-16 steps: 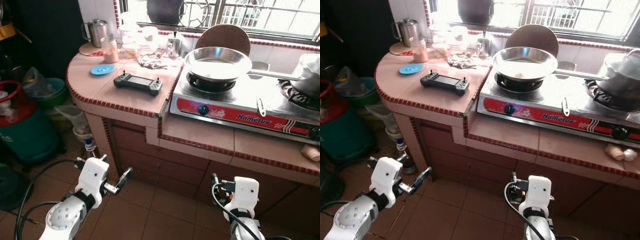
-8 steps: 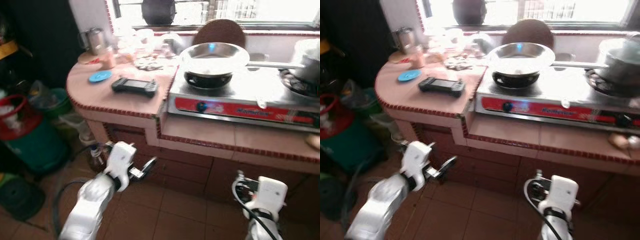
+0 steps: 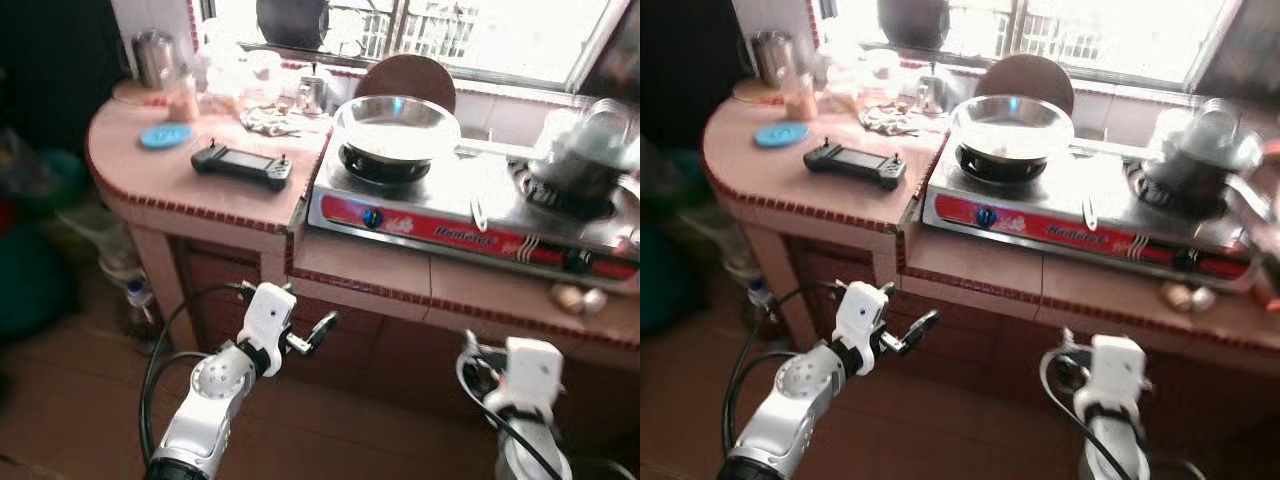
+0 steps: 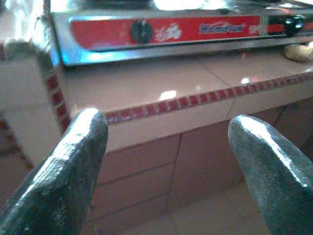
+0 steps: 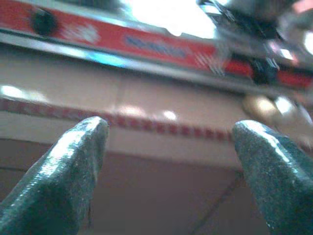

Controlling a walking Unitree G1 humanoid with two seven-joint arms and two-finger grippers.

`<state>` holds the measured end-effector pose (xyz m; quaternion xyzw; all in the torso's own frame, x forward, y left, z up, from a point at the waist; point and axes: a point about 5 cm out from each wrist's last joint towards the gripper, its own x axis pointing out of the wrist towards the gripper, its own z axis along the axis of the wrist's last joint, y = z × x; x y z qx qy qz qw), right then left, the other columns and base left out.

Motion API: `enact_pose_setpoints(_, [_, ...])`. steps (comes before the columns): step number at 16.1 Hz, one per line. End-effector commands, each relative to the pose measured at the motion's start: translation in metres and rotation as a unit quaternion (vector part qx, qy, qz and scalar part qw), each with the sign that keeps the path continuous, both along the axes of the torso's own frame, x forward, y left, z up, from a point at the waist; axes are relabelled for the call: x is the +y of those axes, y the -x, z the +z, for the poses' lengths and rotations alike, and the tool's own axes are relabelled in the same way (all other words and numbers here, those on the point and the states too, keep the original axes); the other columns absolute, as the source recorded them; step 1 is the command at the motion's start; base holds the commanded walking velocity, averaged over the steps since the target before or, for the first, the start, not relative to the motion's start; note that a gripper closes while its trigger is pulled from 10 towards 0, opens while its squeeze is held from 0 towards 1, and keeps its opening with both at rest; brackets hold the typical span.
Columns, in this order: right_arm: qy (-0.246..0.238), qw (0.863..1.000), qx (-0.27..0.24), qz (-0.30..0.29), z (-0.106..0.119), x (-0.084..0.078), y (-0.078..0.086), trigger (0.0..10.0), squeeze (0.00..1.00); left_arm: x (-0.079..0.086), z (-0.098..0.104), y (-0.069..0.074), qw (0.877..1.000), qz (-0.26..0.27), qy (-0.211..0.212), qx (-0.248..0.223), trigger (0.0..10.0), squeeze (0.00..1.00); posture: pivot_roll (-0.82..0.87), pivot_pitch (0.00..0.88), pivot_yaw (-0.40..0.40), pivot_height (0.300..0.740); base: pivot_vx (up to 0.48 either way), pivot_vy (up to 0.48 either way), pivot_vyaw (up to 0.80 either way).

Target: Kitchen organization

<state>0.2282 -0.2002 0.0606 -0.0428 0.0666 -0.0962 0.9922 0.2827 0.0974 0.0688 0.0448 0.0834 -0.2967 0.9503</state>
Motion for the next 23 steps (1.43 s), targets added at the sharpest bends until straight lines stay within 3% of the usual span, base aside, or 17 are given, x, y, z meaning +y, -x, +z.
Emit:
enact_pose_setpoints(1, [0.009, 1.0, 0.015, 0.017, -0.004, 0.0, -0.001, 10.0, 0.0, -0.002, 0.0, -0.001, 1.0, 0.005, -0.001, -0.009, 10.0, 0.0, 0.09, 0.0, -0.136, 0.74, 0.0, 0.0, 0.0])
enact_pose_setpoints(4, [0.008, 1.0, 0.017, 0.021, -0.005, -0.004, -0.01, 10.0, 0.0, -0.005, -0.01, 0.008, 0.999, 0.03, 0.018, 0.007, 10.0, 0.0, 0.1, 0.0, -0.104, 0.74, 0.0, 0.0, 0.0])
enact_pose_setpoints(7, [-0.007, 1.0, 0.018, 0.018, -0.006, -0.005, -0.015, 10.0, 0.0, 0.004, -0.014, 0.001, 0.998, 0.062, 0.01, 0.001, 10.0, 0.0, 0.11, 0.0, -0.099, 0.74, 0.0, 0.0, 0.0])
enact_pose_setpoints(12, [-0.003, 1.0, 0.019, 0.014, -0.008, -0.006, -0.013, 10.0, 0.0, 0.002, -0.016, 0.0, 0.999, 0.049, -0.014, -0.01, 10.0, 0.0, 0.09, 0.0, -0.07, 0.74, 0.0, 0.0, 0.0])
enact_pose_setpoints(14, [-0.008, 1.0, 0.015, 0.008, -0.007, -0.007, -0.012, 10.0, 0.0, 0.005, -0.023, -0.001, 0.997, 0.067, 0.007, 0.033, 10.0, 0.0, 0.07, 0.0, -0.051, 0.74, 0.0, 0.0, -0.79])
enact_pose_setpoints(18, [-0.003, 1.0, 0.006, 0.015, -0.002, -0.002, -0.008, 10.0, 0.0, 0.016, -0.02, -0.004, 0.997, 0.075, -0.009, 0.013, 10.0, 0.0, 0.06, 0.0, -0.043, 0.74, 0.0, 0.0, -0.79])
enact_pose_setpoints(23, [0.009, 0.999, -0.008, 0.03, 0.009, 0.0, -0.007, 10.0, 0.0, 0.029, -0.021, 0.005, 0.997, 0.068, -0.029, 0.01, 10.0, 0.0, 0.11, 0.0, -0.056, 0.74, 0.0, 0.0, -0.79])
